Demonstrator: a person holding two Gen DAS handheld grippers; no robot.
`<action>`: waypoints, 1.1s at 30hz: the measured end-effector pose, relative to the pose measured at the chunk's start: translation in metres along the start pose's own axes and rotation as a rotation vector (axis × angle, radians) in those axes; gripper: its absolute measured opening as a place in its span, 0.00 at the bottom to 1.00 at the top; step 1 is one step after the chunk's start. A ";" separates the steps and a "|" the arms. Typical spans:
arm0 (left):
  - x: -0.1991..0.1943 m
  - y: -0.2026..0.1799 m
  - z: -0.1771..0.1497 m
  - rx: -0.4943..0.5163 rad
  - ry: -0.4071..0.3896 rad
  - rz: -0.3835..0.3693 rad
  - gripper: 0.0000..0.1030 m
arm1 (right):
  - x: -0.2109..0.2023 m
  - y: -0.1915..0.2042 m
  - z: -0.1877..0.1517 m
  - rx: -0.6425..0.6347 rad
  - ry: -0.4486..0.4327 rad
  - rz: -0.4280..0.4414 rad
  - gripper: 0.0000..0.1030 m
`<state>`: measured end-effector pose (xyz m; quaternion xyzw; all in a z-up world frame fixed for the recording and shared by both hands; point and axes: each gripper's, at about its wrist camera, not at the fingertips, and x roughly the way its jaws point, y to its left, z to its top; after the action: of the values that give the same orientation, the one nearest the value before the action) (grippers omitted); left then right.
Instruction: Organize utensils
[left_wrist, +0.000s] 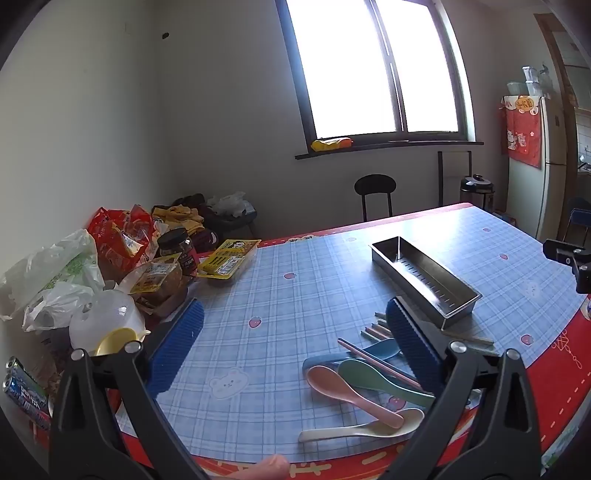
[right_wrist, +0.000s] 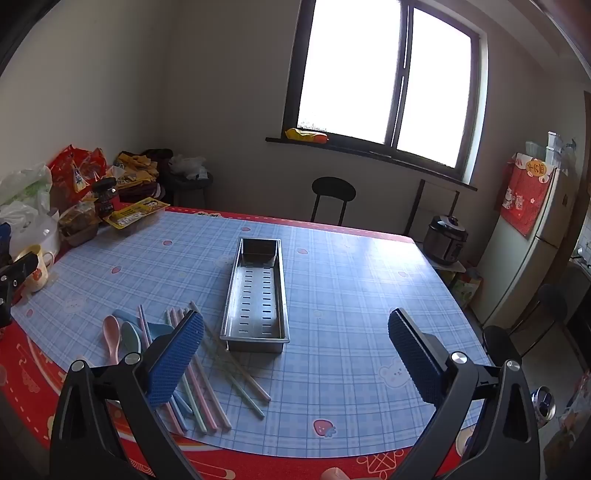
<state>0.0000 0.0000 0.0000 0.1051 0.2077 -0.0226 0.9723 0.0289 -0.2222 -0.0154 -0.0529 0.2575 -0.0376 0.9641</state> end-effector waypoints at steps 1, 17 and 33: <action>0.000 0.000 0.000 0.000 -0.006 0.001 0.95 | 0.000 0.000 0.000 0.002 0.002 0.003 0.95; -0.001 0.000 0.000 -0.002 -0.005 0.002 0.95 | 0.000 0.002 0.001 -0.009 -0.003 -0.001 0.95; -0.001 0.000 0.000 -0.002 -0.006 0.002 0.95 | 0.000 0.000 -0.001 -0.002 -0.003 -0.005 0.95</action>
<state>-0.0007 0.0005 0.0005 0.1040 0.2047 -0.0220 0.9730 0.0281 -0.2226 -0.0158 -0.0544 0.2561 -0.0399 0.9643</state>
